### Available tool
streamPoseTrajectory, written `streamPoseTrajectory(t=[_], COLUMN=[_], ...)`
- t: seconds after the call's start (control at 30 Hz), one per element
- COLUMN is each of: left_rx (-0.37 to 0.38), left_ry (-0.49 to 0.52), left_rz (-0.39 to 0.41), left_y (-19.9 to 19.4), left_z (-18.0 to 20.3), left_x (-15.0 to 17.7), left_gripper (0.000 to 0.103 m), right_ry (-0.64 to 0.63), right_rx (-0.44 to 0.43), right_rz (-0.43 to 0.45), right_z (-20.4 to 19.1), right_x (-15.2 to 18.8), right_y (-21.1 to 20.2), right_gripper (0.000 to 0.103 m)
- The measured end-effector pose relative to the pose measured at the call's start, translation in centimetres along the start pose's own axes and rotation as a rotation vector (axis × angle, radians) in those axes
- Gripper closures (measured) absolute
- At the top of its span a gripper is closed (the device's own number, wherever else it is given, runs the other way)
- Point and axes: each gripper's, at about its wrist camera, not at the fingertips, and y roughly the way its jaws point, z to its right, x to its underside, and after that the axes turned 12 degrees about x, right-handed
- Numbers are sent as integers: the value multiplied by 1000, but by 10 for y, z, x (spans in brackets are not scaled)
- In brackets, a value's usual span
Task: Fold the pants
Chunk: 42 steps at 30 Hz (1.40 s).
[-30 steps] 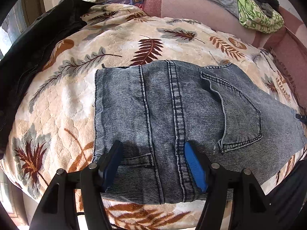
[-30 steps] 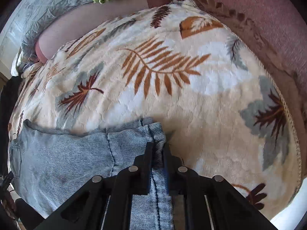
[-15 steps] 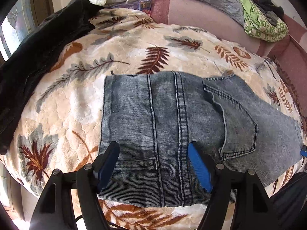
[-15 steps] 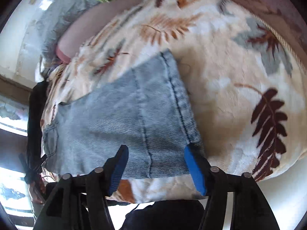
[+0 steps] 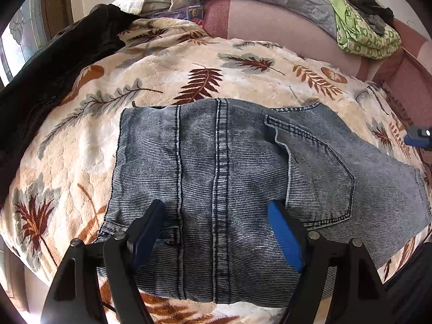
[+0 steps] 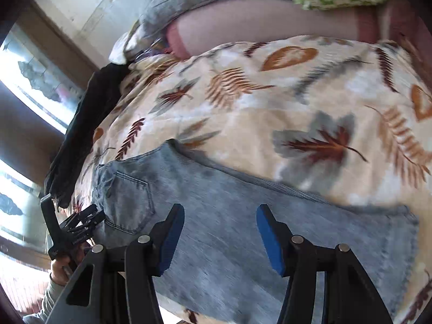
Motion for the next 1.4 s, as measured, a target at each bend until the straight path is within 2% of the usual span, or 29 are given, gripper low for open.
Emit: streamPoseTrajectory(t=[0.13, 0.27, 0.3, 0.33, 0.37, 0.43, 0.6, 0.7, 0.8, 0.87, 0.93, 1.0, 1.07, 1.17, 1.2, 1.27, 1.3, 1.33, 1.37, 1.4], left_rx=[12, -5, -7, -8, -6, -3, -17, -28, -30, -29, -33, -39, -47, -47, -46, -46, -50, -54, -57, -57], left_ry=[0, 19, 20, 21, 21, 18, 26, 34, 29, 26, 22, 18, 21, 17, 17, 19, 21, 22, 21, 20], left_rz=[7, 23, 26, 27, 27, 27, 30, 33, 34, 36, 36, 37, 36, 35, 35, 36, 36, 35, 35, 35], left_y=[-1, -2, -2, -2, -2, -2, 1, 2, 1, 0, 0, 1, 2, 2, 2, 2, 2, 2, 2, 2], left_z=[-2, 1, 1, 1, 1, 0, 2, 3, 3, 3, 4, 5, 6, 6, 5, 5, 5, 5, 5, 6], left_x=[0, 1, 1, 1, 1, 1, 0, 1, 2, 2, 2, 2, 2, 2, 2, 3, 2, 2, 2, 2], left_gripper=[21, 20, 20, 20, 20, 20, 19, 18, 18, 18, 18, 18, 18, 18, 18, 18, 17, 17, 17, 17], right_ry=[-125, -154, -174, -203, -240, -314, -381, -360, -270, -163, -66, 40, 103, 186, 209, 251, 318, 399, 457, 482], right_rx=[22, 60, 69, 85, 115, 171, 313, 330, 321, 267, 202, 104, -12, -104, -95, 20, 12, -86, -126, -99], right_rz=[-40, -112, -131, -137, -124, -83, -3, 2, 49, 79, 119, 149, 96, -29, -51, -69, -58, -39, -15, 14], right_z=[-62, -86, -89, -94, -100, -113, -120, -116, -105, -89, -73, -51, -27, 16, 32, 68, 90, 108, 119, 124], right_x=[-41, -66, -69, -70, -70, -70, -76, -71, -68, -62, -48, -26, -7, 17, 23, 29, 31, 33, 34, 35], right_y=[61, 113, 123, 129, 130, 128, 138, 151, 135, 108, 77, 46, 35, 41, 46, 59, 64, 64, 59, 49], right_gripper=[44, 47, 64, 94, 100, 100, 101, 101, 97, 85, 44, 31, 31, 31, 31, 31, 36, 36, 36, 36])
